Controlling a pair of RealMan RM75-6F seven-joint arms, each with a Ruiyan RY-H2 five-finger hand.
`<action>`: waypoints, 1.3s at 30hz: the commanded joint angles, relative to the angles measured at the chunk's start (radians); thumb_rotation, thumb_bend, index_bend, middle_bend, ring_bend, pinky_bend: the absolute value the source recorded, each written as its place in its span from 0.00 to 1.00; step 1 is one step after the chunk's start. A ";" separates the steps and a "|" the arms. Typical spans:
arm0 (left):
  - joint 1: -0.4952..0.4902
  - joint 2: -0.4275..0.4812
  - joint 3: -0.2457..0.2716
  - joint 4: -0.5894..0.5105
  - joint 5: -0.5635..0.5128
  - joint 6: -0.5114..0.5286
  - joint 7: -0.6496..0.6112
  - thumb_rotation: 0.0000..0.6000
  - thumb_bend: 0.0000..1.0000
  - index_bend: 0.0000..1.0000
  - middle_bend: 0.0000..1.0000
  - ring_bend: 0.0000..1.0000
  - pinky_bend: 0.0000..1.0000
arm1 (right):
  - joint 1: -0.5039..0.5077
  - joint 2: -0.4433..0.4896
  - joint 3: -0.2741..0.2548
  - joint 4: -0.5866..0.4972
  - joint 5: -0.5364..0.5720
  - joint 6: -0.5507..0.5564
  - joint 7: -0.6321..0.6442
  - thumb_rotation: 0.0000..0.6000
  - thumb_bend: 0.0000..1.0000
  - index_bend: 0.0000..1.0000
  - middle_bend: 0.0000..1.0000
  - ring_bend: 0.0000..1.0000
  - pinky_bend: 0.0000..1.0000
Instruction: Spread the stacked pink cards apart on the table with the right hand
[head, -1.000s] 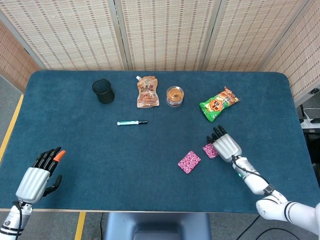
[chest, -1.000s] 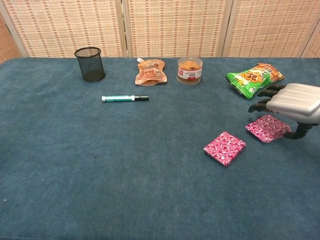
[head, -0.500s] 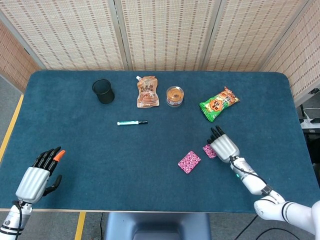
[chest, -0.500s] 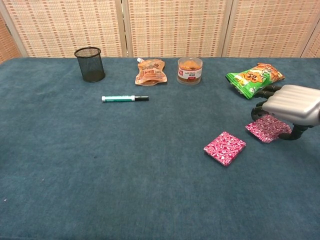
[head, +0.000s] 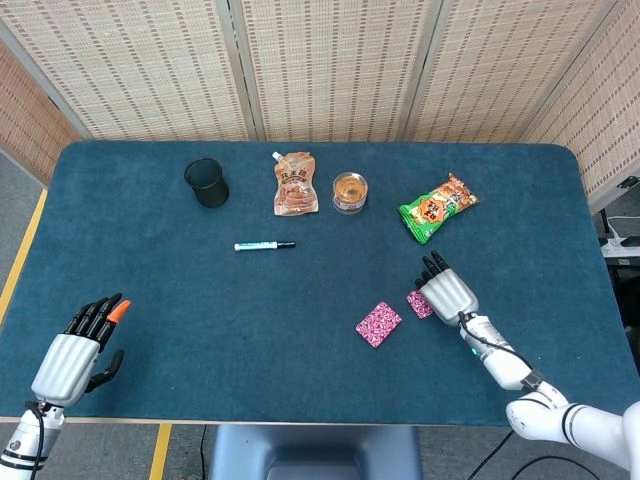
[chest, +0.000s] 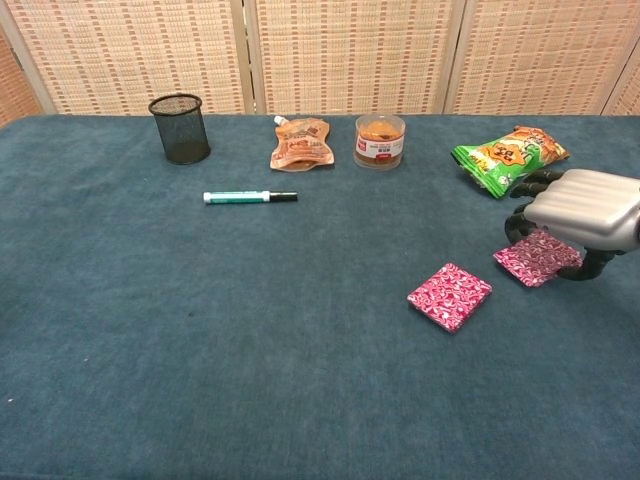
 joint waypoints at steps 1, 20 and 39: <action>0.000 0.000 0.000 0.000 0.000 -0.001 0.001 1.00 0.47 0.00 0.00 0.07 0.14 | 0.000 -0.002 0.000 0.002 -0.001 0.002 -0.002 1.00 0.21 0.40 0.34 0.12 0.06; -0.001 0.000 -0.001 0.001 -0.002 -0.001 0.000 1.00 0.47 0.00 0.00 0.07 0.14 | -0.002 -0.009 0.002 0.007 -0.009 0.014 0.008 1.00 0.21 0.52 0.43 0.22 0.10; -0.002 -0.003 -0.002 0.000 -0.005 -0.005 0.005 1.00 0.47 0.00 0.00 0.07 0.14 | -0.005 0.013 0.012 -0.008 -0.033 0.040 0.055 1.00 0.21 0.57 0.46 0.25 0.10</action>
